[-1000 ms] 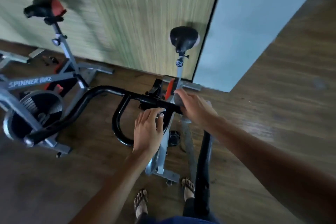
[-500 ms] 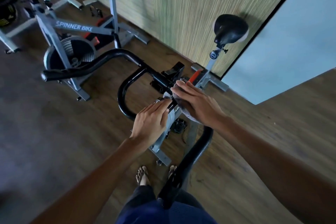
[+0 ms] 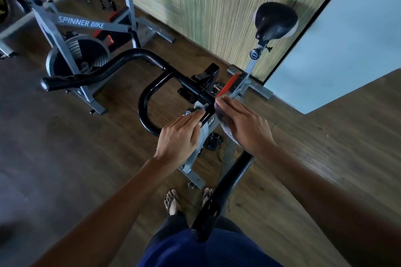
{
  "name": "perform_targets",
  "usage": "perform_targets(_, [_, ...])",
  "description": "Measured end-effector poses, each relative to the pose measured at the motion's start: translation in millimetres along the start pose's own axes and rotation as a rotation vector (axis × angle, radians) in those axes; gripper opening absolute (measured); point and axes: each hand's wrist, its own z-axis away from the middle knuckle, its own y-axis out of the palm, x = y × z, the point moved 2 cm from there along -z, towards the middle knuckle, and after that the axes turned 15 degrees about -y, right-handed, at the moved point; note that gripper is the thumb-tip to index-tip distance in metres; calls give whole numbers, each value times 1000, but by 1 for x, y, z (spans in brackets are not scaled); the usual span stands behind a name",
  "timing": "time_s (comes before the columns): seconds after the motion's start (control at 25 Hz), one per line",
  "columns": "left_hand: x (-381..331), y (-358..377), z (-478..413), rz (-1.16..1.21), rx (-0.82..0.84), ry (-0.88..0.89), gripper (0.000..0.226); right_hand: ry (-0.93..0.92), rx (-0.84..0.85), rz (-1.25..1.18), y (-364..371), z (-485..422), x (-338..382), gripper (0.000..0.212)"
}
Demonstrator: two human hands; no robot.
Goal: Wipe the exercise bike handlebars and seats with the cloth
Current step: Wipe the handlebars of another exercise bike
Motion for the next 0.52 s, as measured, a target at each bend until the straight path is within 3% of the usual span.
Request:
perform_targets(0.24, [0,-1,0,-17,22,-6,37,12,-82,-75,4,-8,-6,49])
perform_targets(0.36, [-1,-3,0,-18,12,-3,36,56,-265,-170,9,19,-7,47])
perform_targets(0.52, [-2,-2,-2,-12,23,-5,36,328,-500,-297,-8,46,-13,47])
